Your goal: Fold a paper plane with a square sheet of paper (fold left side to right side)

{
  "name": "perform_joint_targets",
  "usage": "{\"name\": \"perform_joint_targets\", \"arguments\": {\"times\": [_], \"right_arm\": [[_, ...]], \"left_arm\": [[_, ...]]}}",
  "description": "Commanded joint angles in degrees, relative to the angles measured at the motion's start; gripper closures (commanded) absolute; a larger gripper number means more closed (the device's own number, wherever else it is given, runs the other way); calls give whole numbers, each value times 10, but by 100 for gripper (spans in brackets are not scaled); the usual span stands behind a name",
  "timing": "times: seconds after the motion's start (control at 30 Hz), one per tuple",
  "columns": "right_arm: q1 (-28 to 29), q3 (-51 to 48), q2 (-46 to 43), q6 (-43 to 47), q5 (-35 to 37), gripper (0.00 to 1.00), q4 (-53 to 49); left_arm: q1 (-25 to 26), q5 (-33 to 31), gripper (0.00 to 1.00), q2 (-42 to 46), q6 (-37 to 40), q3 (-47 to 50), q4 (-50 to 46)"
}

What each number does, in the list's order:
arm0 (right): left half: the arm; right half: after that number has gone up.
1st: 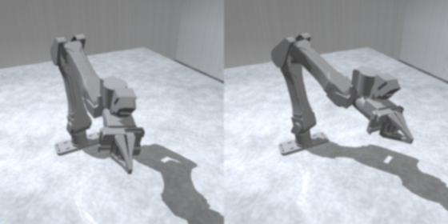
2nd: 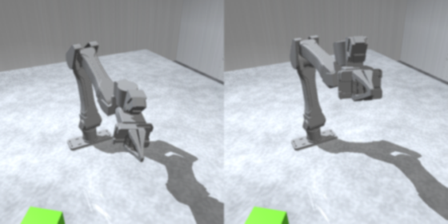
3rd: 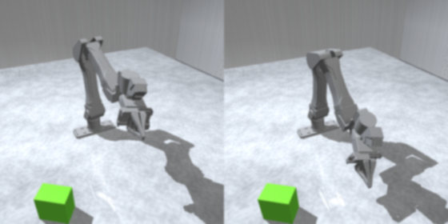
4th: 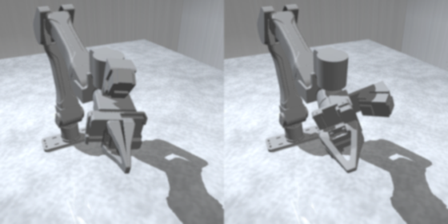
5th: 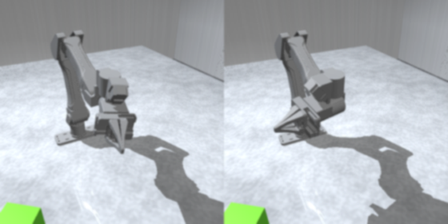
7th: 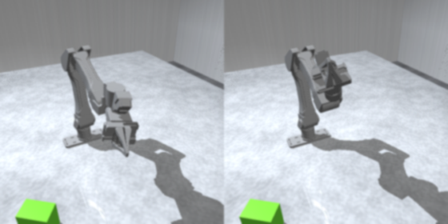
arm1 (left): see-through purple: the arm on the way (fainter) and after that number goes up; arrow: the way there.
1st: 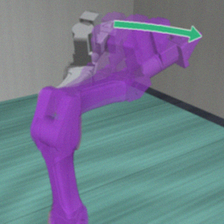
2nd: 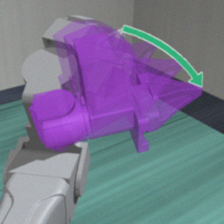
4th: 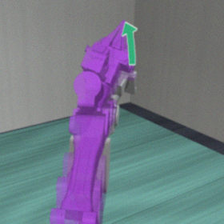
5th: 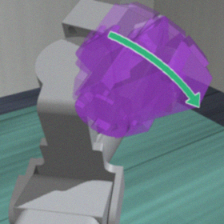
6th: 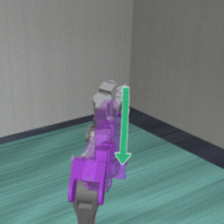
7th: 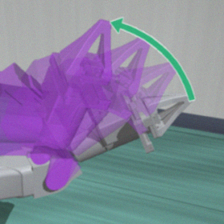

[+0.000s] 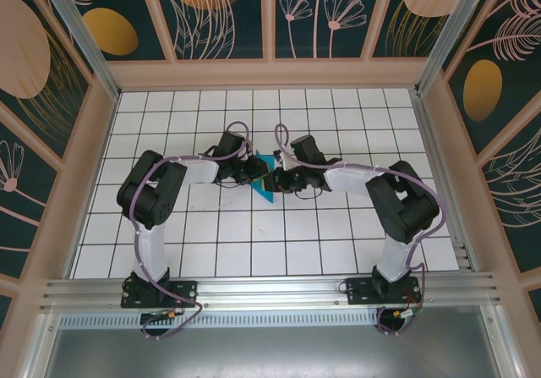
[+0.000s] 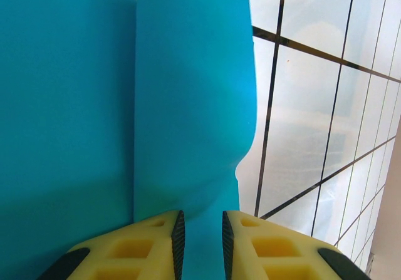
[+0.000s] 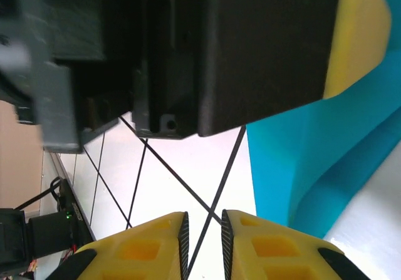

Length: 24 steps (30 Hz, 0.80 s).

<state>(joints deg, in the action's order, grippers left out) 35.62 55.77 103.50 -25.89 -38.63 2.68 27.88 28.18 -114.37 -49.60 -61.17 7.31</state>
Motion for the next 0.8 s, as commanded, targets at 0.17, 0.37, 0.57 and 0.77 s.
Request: {"name": "perform_joint_targets", "arguments": {"times": [0.17,0.37,0.57,0.77], "right_arm": [[2,18,44,11,-7,77,-10],[5,10,49,16,-7,77,-16],[6,7,58,18,1,77,-23],[11,3,63,25,17,77,-35]], "left_arm": [[3,-47,74,-28,5,22,-41],[3,-47,74,-29,6,19,-42],[3,-49,74,-30,7,17,-44],[3,-53,74,-32,8,14,-47]]}}
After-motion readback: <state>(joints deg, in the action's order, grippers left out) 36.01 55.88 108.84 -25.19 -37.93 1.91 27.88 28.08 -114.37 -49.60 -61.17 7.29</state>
